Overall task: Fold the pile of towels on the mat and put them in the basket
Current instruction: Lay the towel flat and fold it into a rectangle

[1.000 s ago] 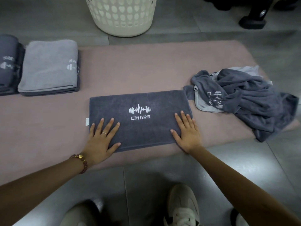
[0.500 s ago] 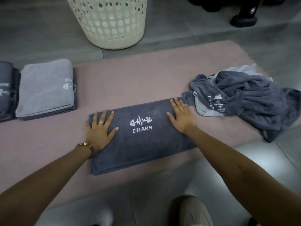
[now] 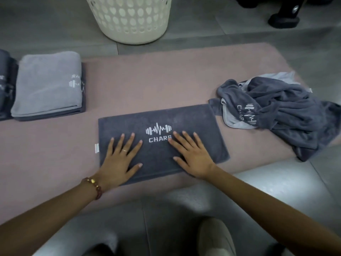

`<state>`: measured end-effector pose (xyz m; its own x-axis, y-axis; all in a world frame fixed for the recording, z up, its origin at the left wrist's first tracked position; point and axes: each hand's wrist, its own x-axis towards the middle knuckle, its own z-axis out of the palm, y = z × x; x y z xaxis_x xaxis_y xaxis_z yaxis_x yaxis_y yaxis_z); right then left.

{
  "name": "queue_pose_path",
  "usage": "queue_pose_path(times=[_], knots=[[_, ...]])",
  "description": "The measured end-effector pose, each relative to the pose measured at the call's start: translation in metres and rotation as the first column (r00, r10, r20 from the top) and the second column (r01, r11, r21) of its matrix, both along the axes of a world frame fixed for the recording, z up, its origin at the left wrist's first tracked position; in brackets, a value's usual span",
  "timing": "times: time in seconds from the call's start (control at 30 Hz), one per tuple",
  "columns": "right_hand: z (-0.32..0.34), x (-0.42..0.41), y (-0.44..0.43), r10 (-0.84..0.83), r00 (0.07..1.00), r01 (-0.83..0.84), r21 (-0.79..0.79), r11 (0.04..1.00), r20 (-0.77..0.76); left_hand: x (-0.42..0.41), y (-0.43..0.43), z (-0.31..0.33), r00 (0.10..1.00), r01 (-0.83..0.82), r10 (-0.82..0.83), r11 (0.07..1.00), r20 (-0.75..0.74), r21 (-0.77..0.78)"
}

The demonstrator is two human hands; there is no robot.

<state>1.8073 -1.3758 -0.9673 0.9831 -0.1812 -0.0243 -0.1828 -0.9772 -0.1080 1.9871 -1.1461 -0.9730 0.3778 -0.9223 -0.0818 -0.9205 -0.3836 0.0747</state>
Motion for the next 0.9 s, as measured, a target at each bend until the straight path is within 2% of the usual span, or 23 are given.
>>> queue_pose_path(times=[0.13,0.23,0.3,0.43,0.53,0.6,0.7,0.8,0.9], knots=[[-0.005,-0.042,-0.026,-0.182,0.982,0.183,0.011,0.983,-0.052,-0.012,0.022,-0.007,1.0,-0.026,0.026,1.0,-0.01,-0.001],[0.004,-0.052,-0.044,-0.254,0.958,0.262,0.043,0.964,-0.135,-0.009,0.019,-0.003,0.999,-0.022,0.023,1.0,-0.046,0.019],[0.007,-0.051,-0.045,-0.31,0.939,0.324,0.086,0.942,-0.148,-0.006,0.014,0.0,0.997,-0.027,0.026,0.999,-0.079,-0.021],[0.018,-0.048,-0.033,-0.42,0.908,0.405,0.282,0.87,-0.009,0.02,-0.018,0.02,0.981,-0.065,0.036,0.986,-0.189,-0.151],[0.022,-0.048,-0.019,-0.425,0.9,0.382,0.289,0.878,0.102,0.048,-0.066,0.033,0.972,-0.082,0.035,0.977,-0.234,-0.195],[0.021,-0.043,-0.013,-0.469,0.877,0.433,0.255,0.864,0.1,0.059,-0.102,0.037,0.959,-0.085,0.047,0.988,-0.28,-0.126],[0.023,-0.034,-0.015,-0.667,0.744,0.651,0.267,0.71,-0.04,0.066,-0.146,0.042,0.925,-0.082,0.099,0.995,-0.367,0.064],[0.028,-0.032,-0.023,-0.777,0.619,0.778,0.226,0.587,-0.116,0.069,-0.17,0.046,0.902,-0.033,0.069,0.995,-0.427,0.089],[0.033,-0.038,-0.032,-0.83,0.536,0.826,0.303,0.476,-0.156,0.068,-0.178,0.05,0.887,0.007,0.047,0.993,-0.459,0.115]])
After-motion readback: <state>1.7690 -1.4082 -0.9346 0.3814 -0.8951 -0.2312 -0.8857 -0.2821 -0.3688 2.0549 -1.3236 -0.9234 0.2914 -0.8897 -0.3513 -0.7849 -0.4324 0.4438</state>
